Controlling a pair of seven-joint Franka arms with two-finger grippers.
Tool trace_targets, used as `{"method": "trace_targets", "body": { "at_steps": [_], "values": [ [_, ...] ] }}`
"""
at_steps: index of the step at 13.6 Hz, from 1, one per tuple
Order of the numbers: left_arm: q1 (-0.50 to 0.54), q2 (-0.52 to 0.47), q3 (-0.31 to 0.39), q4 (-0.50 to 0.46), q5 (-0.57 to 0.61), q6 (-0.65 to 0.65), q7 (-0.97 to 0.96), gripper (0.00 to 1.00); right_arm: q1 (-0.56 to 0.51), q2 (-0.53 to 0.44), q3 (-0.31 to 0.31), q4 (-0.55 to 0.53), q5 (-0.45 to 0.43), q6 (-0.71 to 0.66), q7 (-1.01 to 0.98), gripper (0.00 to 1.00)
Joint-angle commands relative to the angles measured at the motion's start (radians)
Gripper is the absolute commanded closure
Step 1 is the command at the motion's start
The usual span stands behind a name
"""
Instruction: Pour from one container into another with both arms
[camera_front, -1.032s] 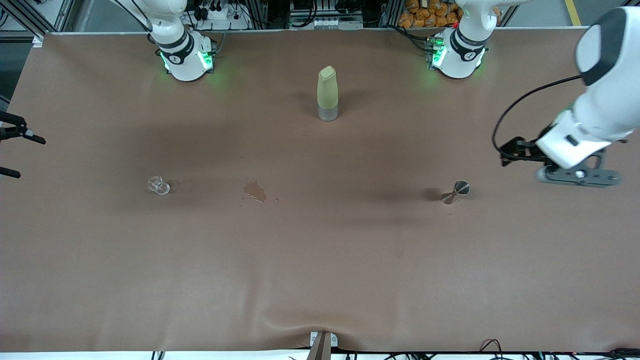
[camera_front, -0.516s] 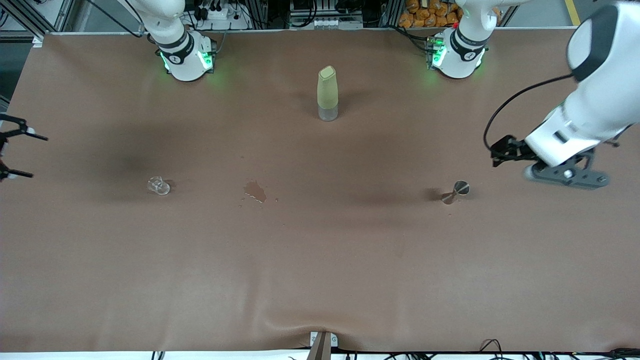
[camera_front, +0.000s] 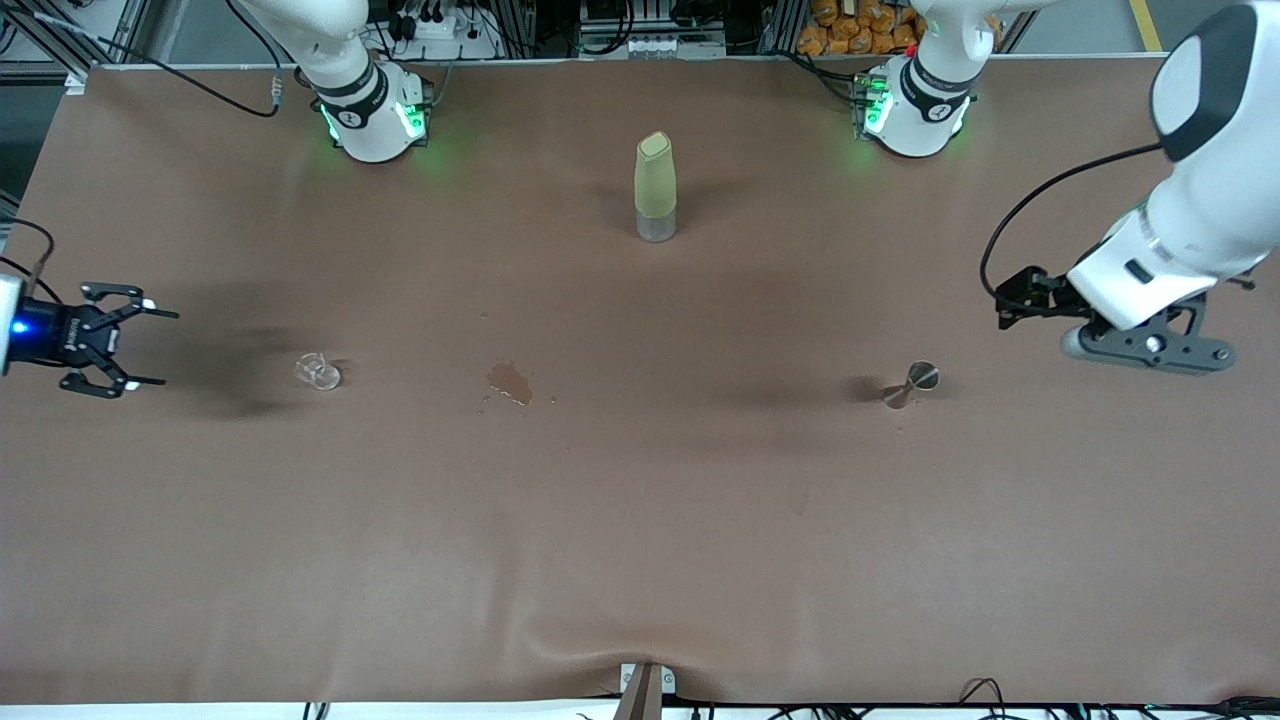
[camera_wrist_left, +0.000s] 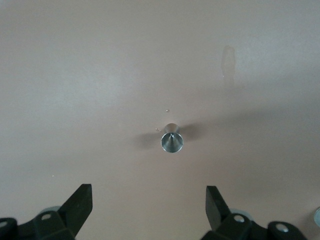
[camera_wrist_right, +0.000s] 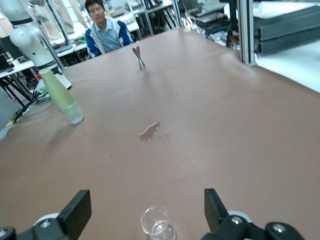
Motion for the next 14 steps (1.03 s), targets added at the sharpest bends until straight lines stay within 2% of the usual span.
{"method": "trace_targets", "body": {
  "at_steps": [1,3,5,9,14],
  "values": [
    [0.015,0.006,0.005,0.005,0.019,0.0,0.029,0.0,-0.029,0.051,0.015,-0.013,0.039,-0.028,-0.15,0.0],
    [0.041,0.033,0.005,0.007,-0.001,0.001,0.143,0.0,-0.038,0.114,0.015,-0.013,0.039,-0.039,-0.213,0.0],
    [0.05,0.087,0.005,0.01,-0.07,0.006,0.239,0.0,-0.041,0.141,0.015,-0.013,0.041,-0.041,-0.228,0.0],
    [0.168,0.19,0.005,0.002,-0.356,0.0,0.633,0.0,-0.052,0.211,0.017,-0.011,0.065,-0.041,-0.266,0.0],
    [0.296,0.262,0.005,0.001,-0.432,-0.028,1.115,0.0,-0.038,0.318,0.02,-0.005,0.129,-0.035,-0.389,0.0]
  ]
}}
